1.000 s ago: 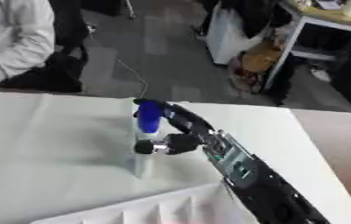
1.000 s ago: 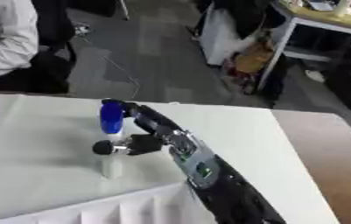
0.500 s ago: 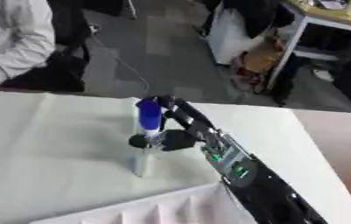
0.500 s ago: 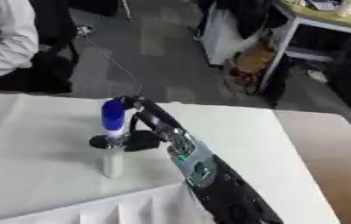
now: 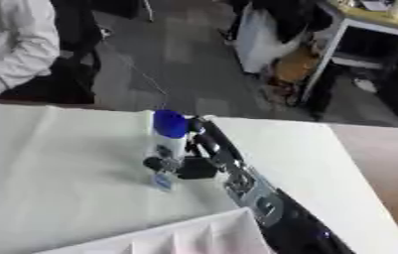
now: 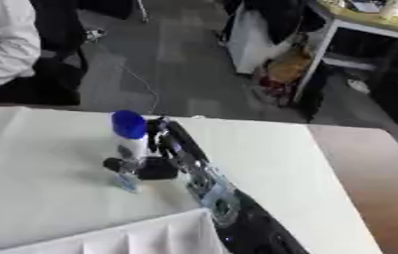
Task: Pick up objects on the table and place them in the box.
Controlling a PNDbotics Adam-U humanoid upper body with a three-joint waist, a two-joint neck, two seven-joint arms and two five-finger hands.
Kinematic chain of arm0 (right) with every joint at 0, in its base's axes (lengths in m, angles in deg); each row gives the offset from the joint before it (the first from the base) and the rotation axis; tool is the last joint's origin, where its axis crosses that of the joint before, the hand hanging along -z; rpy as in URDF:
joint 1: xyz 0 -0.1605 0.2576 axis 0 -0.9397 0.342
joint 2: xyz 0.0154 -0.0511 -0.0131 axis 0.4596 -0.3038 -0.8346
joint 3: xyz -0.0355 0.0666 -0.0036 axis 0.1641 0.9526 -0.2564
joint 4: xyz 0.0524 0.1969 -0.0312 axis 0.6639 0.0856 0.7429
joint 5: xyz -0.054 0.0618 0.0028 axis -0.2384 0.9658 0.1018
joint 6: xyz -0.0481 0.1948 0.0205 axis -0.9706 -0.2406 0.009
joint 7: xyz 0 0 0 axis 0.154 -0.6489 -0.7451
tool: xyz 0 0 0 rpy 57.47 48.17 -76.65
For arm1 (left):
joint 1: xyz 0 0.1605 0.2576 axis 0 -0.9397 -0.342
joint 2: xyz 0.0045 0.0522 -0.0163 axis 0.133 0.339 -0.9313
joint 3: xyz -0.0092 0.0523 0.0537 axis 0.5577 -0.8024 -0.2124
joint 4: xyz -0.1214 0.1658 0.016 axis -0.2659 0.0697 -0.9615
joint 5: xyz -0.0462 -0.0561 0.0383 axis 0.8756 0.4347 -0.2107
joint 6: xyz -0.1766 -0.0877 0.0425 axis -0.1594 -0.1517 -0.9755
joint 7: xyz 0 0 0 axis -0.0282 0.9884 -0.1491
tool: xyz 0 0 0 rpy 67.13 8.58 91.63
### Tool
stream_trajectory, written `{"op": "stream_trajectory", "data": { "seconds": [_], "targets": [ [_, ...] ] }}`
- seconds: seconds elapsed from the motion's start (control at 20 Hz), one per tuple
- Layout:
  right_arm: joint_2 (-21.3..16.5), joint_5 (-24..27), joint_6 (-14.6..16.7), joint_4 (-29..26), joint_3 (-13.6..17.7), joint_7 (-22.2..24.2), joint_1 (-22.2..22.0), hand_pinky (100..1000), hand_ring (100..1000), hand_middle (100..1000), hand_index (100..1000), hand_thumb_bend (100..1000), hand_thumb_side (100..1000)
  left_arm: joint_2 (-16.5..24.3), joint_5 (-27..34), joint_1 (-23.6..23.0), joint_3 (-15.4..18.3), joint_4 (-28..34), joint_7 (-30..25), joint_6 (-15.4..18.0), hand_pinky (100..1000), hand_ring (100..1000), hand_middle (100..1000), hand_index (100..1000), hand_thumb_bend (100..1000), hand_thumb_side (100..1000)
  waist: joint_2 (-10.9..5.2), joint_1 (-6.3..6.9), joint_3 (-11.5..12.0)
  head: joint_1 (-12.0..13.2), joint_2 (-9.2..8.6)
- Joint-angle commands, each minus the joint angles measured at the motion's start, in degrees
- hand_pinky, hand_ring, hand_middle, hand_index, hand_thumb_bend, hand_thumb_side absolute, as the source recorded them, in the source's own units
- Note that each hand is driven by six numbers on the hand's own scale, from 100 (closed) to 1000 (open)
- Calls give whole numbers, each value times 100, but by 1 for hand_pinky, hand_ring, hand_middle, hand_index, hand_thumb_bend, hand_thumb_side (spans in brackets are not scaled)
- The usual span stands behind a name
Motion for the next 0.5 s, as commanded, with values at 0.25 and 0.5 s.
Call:
{"op": "stream_trajectory", "data": {
  "seconds": [0.25, 0.5],
  "targets": [
    [-15, 228, 471, -224, 96, -729, -9, 100, 100, 100, 157, 100, 801, 65, 49, 95, 41, 100, -2, 31, 621, 620, 714, 861, 585, 1000, -155, 48, -43, -18, -73],
    [12, 540, 631, -424, 92, -1178, -79, 100, 100, 100, 156, 100, 773, 106, 50, 59, 49, 100, 1, 41, 619, 619, 712, 861, 586, 1000, -190, 74, -115, -2, -134]
  ]
}}
